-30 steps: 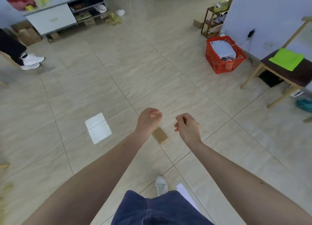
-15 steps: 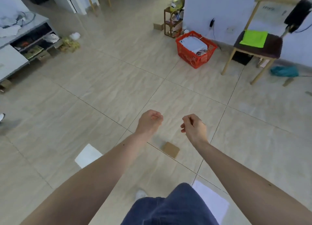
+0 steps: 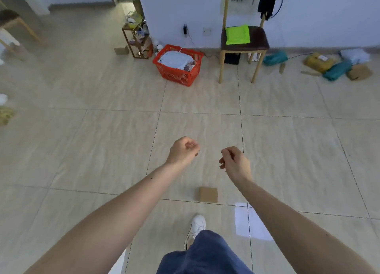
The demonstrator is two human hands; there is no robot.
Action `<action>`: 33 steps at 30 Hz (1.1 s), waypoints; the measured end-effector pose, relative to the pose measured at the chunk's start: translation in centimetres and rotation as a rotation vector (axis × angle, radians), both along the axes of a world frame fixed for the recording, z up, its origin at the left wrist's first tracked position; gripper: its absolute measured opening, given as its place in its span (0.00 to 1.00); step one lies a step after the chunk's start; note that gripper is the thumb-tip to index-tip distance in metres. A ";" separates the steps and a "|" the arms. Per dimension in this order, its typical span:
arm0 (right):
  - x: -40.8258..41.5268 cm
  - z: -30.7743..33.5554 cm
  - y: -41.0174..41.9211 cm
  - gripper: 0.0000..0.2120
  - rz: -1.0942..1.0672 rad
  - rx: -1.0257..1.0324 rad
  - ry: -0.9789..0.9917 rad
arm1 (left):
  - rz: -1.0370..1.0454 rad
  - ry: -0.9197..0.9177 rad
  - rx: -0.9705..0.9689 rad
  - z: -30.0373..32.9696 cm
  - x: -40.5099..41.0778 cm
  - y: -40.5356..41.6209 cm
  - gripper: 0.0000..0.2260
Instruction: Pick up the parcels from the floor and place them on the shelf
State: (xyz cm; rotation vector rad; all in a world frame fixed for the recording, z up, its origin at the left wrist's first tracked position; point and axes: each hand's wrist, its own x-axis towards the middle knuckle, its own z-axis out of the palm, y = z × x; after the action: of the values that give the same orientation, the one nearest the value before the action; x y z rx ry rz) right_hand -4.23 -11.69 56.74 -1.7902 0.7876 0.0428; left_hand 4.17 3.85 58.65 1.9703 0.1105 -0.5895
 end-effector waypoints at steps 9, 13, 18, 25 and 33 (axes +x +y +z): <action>4.5 0.3 -0.2 0.10 -0.270 0.006 0.028 | -0.297 0.013 0.043 0.0 7.9 -3.7 0.05; 6.0 0.2 -0.1 0.10 -0.430 0.029 0.026 | -0.453 0.010 0.039 -0.4 11.1 -5.8 0.01; 7.7 -0.7 0.5 0.10 -0.675 0.028 0.041 | -0.693 0.018 0.036 -1.6 14.7 -7.9 0.02; 8.3 -1.8 3.3 0.08 -1.124 0.051 0.022 | -1.052 0.078 0.044 -3.9 16.9 -9.8 0.03; 5.0 -6.1 9.0 0.06 -1.459 0.105 0.092 | -1.282 0.174 0.125 -8.7 13.4 -8.7 0.06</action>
State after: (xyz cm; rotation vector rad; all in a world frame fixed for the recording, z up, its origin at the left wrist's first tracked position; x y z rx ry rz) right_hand 0.72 -2.70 50.67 -0.7774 1.9198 -0.7681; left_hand 17.59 -4.87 49.97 1.9179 -1.1018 -1.5728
